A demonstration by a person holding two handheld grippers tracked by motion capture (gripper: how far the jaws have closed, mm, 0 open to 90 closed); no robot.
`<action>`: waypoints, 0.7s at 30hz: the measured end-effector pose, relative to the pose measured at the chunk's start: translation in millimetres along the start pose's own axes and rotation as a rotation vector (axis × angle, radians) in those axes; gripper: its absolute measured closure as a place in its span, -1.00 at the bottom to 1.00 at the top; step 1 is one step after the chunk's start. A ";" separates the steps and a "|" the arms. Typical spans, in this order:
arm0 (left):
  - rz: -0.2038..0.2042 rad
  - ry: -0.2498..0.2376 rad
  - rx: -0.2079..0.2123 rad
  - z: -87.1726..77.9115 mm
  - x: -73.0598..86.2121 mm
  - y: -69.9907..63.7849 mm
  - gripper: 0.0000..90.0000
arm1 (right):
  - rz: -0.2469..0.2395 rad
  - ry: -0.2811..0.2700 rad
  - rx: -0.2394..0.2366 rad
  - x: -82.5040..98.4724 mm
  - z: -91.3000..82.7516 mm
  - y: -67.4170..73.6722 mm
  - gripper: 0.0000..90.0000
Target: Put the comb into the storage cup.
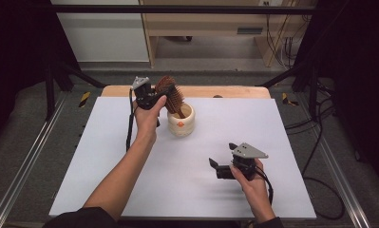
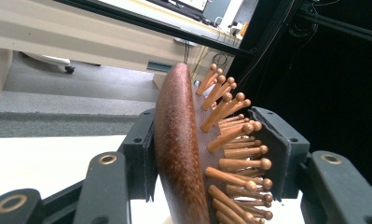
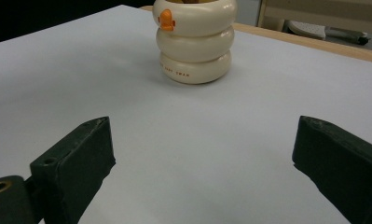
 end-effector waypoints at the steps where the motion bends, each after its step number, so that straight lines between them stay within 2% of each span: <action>1: -0.001 0.000 -0.001 -0.1 0.2 0.4 0.00 | 0.000 0.000 0.000 0.0 0.0 0.0 -0.87; 21: -0.023 -0.002 -0.017 -0.2 2.5 7.8 -0.02 | -0.003 0.003 -0.003 0.5 0.9 0.4 -0.87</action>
Point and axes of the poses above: each handheld gripper's, and its own axes: z roughly forward along the jaws, x roughly out of its underside, y roughly to its left, the point moved 9 cm from there along z, roughly forward along the jaws, and after that the axes turned 5 degrees about z, right-handed, at the moved point
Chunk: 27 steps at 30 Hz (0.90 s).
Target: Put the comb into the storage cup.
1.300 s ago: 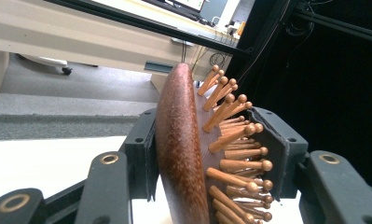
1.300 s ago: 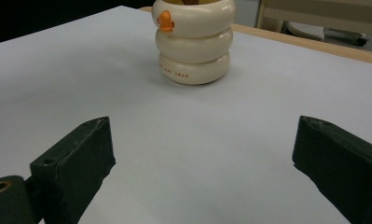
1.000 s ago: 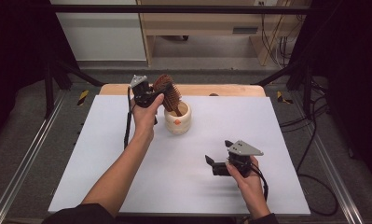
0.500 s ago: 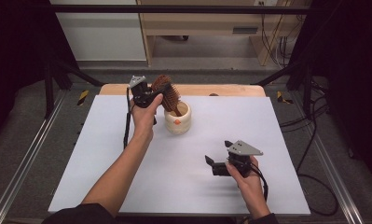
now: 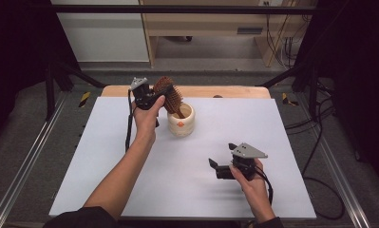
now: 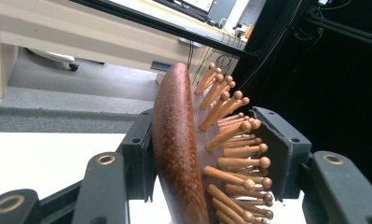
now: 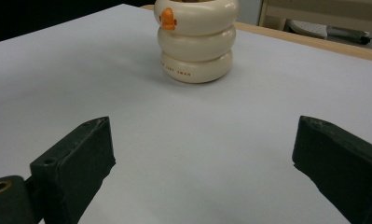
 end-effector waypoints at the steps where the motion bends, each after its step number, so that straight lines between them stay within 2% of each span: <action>1: 0.000 0.000 -0.001 -0.1 0.1 0.4 -0.02 | 0.000 0.000 0.000 0.0 0.0 0.0 -0.87; 27: -0.004 -0.005 -0.004 -0.3 1.0 2.4 -0.05 | 0.000 0.004 -0.005 0.7 0.5 0.7 -0.87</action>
Point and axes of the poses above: each handheld gripper's, and its own axes: z roughly forward along the jaws, x roughly out of its underside, y roughly to its left, the point moved 9 cm from there along z, roughly forward along the jaws, and after that the axes turned 5 degrees about z, right-handed, at the moved point
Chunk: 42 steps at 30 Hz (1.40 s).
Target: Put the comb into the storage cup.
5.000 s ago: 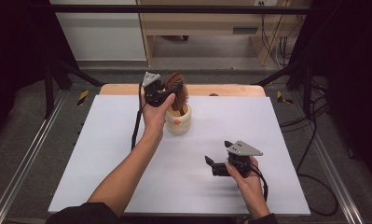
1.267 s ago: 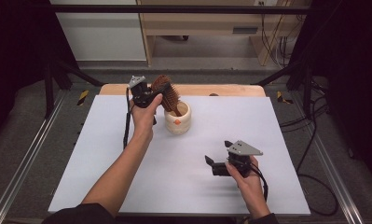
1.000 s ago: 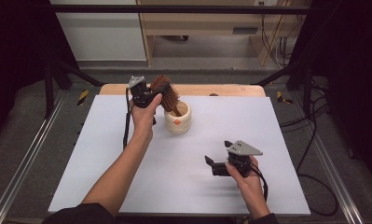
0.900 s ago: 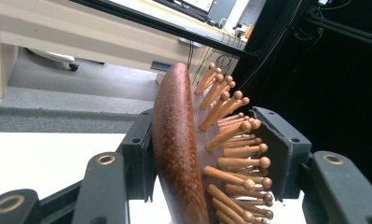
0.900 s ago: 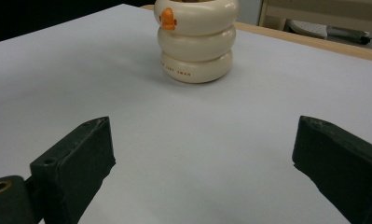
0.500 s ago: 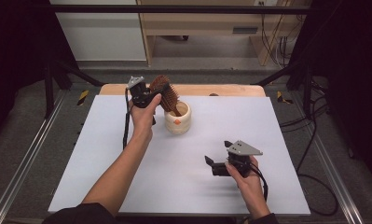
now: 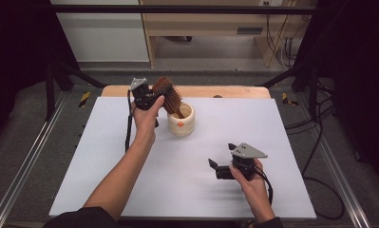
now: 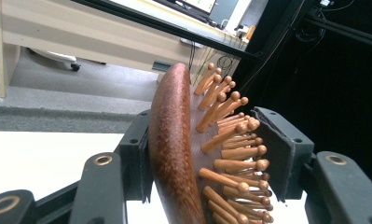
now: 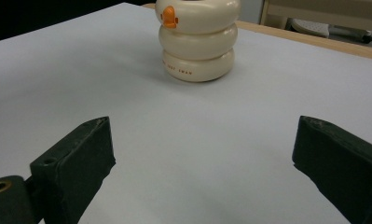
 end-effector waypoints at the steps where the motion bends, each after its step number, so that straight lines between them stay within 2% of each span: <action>1: 0.000 -0.001 0.000 0.0 0.0 -0.1 -0.05 | 0.000 0.000 0.000 0.1 0.0 0.1 -0.87; 13: 0.002 -0.004 -0.002 0.2 -0.2 -0.3 -0.08 | -0.003 0.004 -0.005 0.6 0.4 0.7 -0.87; 34: -0.009 -0.022 -0.003 1.1 -1.4 -1.7 -0.29 | -0.003 0.007 -0.010 1.0 0.8 1.8 -0.87; 42: 0.003 -0.023 -0.007 1.3 -1.0 -2.0 -0.33 | -0.004 0.007 -0.010 1.0 0.7 1.9 -0.87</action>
Point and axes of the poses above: each handheld gripper's, and its own axes: z roughly forward along the jaws, x roughly out of its underside, y roughly to its left, the point moved 9 cm from there along z, roughly forward along the jaws, and after that the axes turned 5 degrees about z, right-handed, at the moved point
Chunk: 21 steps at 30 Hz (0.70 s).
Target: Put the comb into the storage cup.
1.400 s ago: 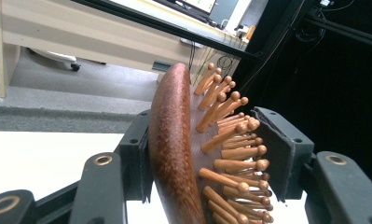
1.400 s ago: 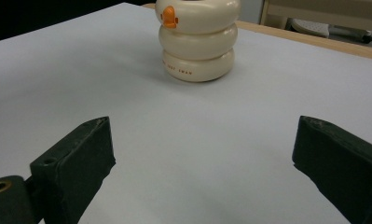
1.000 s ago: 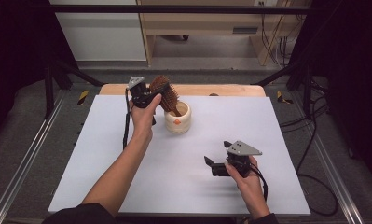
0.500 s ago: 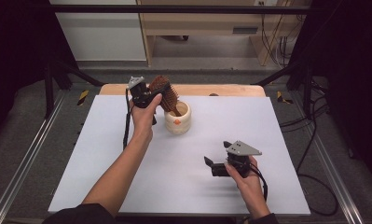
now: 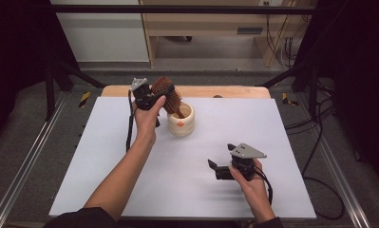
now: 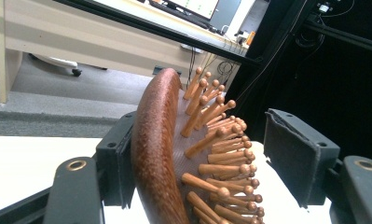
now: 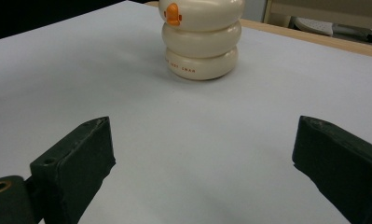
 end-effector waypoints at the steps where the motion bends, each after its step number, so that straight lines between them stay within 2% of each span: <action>1: 0.000 0.000 0.000 0.0 0.0 0.0 -0.34 | 0.000 0.000 0.000 0.0 0.0 0.0 -0.87; 14: -0.003 -0.005 -0.006 -0.3 0.3 2.2 -0.40 | 0.000 0.001 0.000 0.1 0.2 0.1 -0.87; 21: 0.043 -0.013 -0.016 -1.6 0.3 0.9 -0.50 | 0.000 -0.001 -0.001 0.0 0.3 0.2 -0.87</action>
Point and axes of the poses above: each handheld gripper's, and its own axes: z roughly forward along the jaws, x roughly out of its underside, y roughly to its left, the point moved 9 cm from there along z, roughly forward along the jaws, and after that the axes turned 5 degrees about z, right-handed, at the moved point
